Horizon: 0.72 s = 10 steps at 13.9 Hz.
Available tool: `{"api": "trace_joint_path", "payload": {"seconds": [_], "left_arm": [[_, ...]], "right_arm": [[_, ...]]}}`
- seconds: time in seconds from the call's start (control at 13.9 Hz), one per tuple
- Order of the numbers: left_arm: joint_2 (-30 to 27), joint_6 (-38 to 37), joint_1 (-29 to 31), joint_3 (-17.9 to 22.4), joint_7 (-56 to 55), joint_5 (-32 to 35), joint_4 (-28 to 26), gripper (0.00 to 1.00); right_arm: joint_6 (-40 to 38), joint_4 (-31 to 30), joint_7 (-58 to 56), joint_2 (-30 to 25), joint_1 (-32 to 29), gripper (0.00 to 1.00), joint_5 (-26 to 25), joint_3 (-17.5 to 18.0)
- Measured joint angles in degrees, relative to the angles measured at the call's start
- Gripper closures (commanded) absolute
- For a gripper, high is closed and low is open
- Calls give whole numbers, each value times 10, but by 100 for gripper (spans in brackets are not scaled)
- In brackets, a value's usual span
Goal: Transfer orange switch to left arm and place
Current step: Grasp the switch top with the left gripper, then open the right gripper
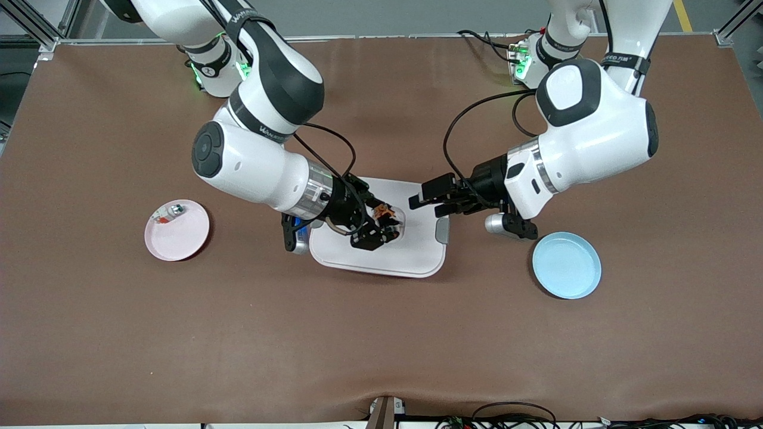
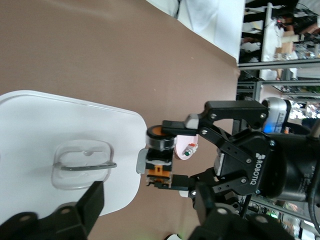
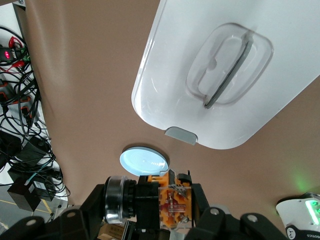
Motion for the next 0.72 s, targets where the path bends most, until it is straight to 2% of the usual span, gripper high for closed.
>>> {"api": "trace_joint_path", "payload": {"seconds": [0.36, 0.72], "left_arm": [[16, 15, 0, 0, 68, -13, 0, 23], [30, 40, -20, -1, 79, -22, 0, 28]], "right_arm": [[2, 26, 37, 12, 14, 100, 0, 0], [25, 39, 74, 24, 15, 100, 1, 0]]}}
